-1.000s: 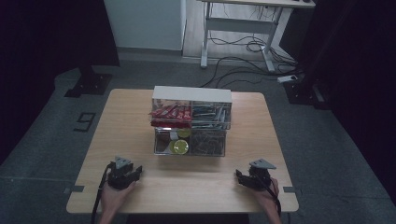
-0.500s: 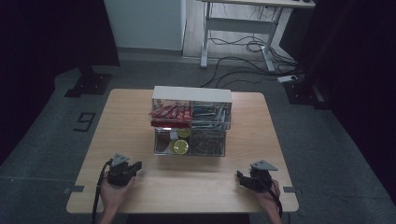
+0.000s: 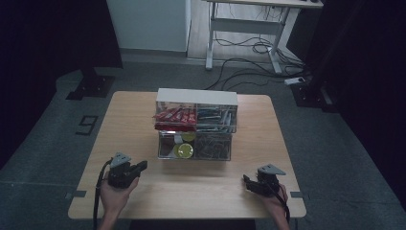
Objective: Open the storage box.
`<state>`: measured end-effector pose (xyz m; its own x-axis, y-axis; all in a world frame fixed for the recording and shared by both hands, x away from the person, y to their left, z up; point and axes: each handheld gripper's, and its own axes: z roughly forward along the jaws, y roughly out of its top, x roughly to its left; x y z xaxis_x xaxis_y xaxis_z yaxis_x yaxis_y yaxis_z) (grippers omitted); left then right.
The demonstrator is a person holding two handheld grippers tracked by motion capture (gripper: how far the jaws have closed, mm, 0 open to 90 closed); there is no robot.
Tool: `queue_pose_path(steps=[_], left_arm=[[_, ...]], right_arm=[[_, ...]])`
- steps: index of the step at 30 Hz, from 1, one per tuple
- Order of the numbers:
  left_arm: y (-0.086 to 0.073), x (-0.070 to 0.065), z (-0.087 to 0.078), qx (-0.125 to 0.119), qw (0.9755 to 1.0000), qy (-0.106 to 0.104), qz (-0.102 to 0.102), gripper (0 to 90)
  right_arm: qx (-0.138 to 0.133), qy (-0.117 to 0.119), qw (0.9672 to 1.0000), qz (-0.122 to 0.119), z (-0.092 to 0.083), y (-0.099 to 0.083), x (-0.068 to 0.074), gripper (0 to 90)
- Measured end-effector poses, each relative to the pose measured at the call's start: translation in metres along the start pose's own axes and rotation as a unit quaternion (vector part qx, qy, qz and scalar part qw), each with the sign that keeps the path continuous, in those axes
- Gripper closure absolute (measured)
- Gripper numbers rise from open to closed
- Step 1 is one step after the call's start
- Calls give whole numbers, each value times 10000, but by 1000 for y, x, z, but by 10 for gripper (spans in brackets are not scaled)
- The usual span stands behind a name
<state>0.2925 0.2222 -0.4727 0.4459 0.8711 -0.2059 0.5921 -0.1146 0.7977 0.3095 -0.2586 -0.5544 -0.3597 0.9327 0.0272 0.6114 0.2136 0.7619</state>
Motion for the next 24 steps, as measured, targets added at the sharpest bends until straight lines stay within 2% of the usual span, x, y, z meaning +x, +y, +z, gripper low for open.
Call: queue_pose_path(steps=[4, 9, 16, 24], left_arm=[[11, -6, -7, -59, 10000, -21, 43, 900], [26, -17, -14, -101, 9997, -50, 210, 900], [50, -28, -23, -246, 9989, -194, 350, 900], [70, -34, -29, -371, 9979, -324, 432, 900]], right_arm=[[2, -13, 10000, -14, 0, 0, 0, 319], [1, -21, 10000, -7, 1, 1, 0, 322], [7, -49, 10000, -29, 2, 1, 0, 323], [5, -54, 10000, -13, 2, 2, 0, 326]])
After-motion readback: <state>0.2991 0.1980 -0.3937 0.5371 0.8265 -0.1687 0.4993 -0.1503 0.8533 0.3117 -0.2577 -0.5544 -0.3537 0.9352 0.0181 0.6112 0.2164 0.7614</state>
